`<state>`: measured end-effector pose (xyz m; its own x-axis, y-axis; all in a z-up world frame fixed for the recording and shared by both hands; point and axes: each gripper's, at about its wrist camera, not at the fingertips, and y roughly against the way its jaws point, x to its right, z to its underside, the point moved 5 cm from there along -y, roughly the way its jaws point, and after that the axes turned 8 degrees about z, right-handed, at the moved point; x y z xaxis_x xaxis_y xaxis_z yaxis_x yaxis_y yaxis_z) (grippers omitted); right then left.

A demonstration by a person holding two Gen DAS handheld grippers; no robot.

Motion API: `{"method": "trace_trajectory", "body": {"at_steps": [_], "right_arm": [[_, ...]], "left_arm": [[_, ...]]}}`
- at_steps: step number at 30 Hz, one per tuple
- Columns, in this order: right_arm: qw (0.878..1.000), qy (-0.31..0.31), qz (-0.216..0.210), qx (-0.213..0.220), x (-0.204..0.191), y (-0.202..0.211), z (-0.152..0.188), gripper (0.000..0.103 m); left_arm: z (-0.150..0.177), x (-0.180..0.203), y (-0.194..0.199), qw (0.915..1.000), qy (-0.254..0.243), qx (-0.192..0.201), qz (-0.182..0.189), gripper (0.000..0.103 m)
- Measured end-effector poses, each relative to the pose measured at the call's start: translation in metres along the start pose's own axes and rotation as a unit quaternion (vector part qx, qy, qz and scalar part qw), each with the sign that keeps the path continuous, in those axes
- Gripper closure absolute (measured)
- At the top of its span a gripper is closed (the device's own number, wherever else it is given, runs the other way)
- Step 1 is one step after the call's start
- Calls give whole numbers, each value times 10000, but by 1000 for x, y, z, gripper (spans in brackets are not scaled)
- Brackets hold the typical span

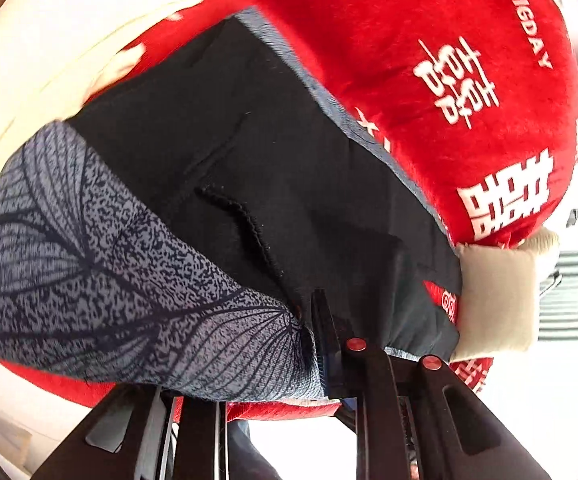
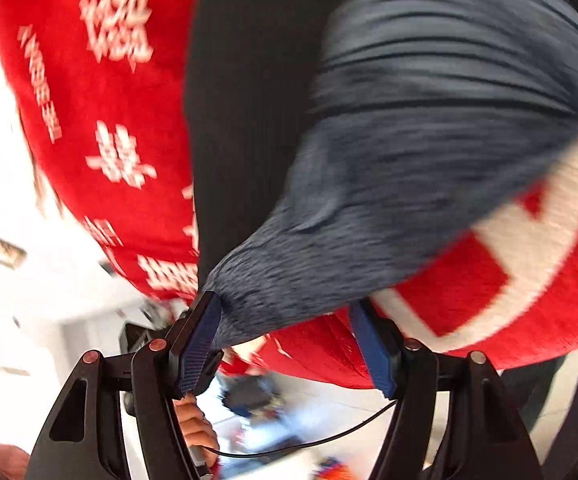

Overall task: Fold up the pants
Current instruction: 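Grasp the trouser leg hems with the left gripper while the right gripper grasps beside it, then lift the hems with both grippers and fold them over toward the waistband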

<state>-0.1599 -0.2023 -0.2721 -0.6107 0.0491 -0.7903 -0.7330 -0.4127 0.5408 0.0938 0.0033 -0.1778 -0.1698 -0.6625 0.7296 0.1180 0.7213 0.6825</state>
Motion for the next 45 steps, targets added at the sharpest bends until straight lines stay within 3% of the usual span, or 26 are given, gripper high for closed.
{"method": "trace_trajectory", "body": {"at_steps": [3, 4, 6, 7, 8, 11, 13, 18, 23, 29, 35, 37, 40, 42, 43, 44, 45], "right_arm": [[9977, -417, -476, 248, 7, 10, -7, 34], [9958, -540, -646, 357, 8, 14, -10, 39], [9904, -876, -944, 497, 11, 23, -16, 56], [9895, -977, -923, 527, 11, 25, -18, 80], [9912, -1016, -660, 530, 10, 28, -19, 96], [9980, -337, 128, 519, -17, 38, -16, 96], [9958, 410, 616, 540, -50, 50, -13, 96], [9744, 1698, 1406, 445, -121, 61, -26, 96], [9538, 2471, 1694, 217, -181, 48, -82, 96], [9324, 2865, 2196, -159, -219, -8, -169, 96], [9133, 2811, 2879, -632, -194, -80, -245, 94], [9128, 2729, 2936, -779, -182, -98, -261, 92], [9313, 2389, 2604, -885, -175, -99, -271, 93], [9347, 2283, 2537, -998, -177, -94, -268, 90], [9342, 2296, 2542, -1001, -182, -91, -266, 83], [9324, 2352, 2570, -962, -187, -87, -263, 77], [9295, 2441, 2620, -879, -193, -81, -259, 57]], "left_arm": [[-2, 2, 0, 9998, -164, -100, -114, 81], [-1, 1, -1, 9997, -169, -123, -138, 81], [1, -4, -5, 9994, -136, -206, -223, 81], [2, -6, -6, 9993, -130, -239, -261, 81], [4, -9, -7, 9989, -136, -276, -345, 81], [6, -7, -3, 9985, -231, -219, -455, 81], [4, -3, 3, 9985, -249, -165, -454, 81], [-19, 25, 16, 9984, -385, -8, -424, 81], [-68, 57, 8, 9970, -549, 298, -460, 81], [-153, 68, -38, 9927, -712, 533, -817, 81], [-202, 31, -100, 9879, -515, 382, -1411, 80], [-210, 17, -114, 9870, -305, 332, -1540, 79], [-211, 18, -108, 9880, -166, 272, -1508, 78], [-207, 26, -95, 9871, -225, 238, -1565, 77], [-204, 31, -86, 9843, -299, 265, -1721, 63], [-201, 35, -76, 9783, -401, 381, -1994, 33], [-200, 39, -65, 9727, -501, 563, -2195, 26]]}}
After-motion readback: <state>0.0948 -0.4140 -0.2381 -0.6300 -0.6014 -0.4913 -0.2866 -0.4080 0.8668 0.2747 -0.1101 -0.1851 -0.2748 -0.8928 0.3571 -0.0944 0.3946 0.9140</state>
